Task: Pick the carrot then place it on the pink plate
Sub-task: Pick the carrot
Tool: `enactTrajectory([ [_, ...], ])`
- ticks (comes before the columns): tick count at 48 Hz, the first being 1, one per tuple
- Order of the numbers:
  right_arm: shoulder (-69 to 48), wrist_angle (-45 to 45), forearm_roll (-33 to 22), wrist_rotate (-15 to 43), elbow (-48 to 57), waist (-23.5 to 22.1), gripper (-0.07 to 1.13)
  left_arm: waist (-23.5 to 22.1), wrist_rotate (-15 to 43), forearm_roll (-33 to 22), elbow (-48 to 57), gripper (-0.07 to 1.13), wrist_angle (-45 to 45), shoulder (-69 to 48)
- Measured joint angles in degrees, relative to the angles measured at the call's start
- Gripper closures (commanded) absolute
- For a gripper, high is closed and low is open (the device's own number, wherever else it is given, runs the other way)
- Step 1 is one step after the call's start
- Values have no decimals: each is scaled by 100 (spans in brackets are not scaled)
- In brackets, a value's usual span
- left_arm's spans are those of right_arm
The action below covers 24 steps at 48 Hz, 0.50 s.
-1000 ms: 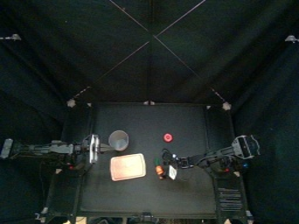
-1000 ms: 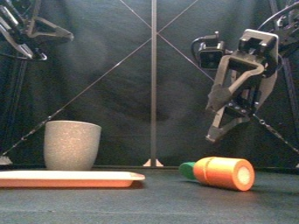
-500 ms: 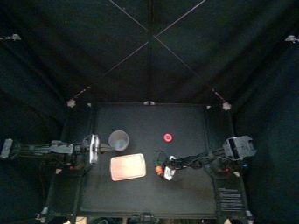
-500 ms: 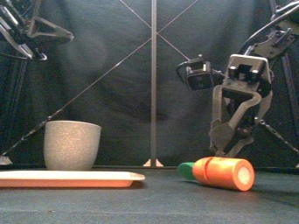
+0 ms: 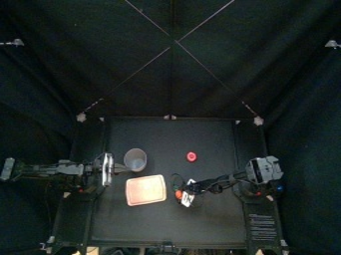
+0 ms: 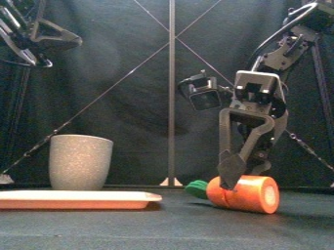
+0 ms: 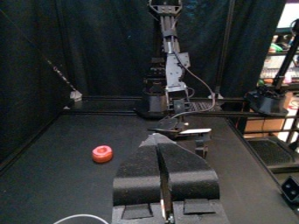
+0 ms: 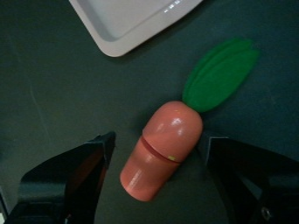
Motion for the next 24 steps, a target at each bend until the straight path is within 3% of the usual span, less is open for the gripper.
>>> enactTrajectory([
  [11, 105, 62, -35, 9, -123, 62, 9, 9, -9, -9, 0, 107, 0, 0],
  [24, 202, 88, -53, 9, -167, 97, 32, 0, 0, -9, 0, 108, 9, 0],
])
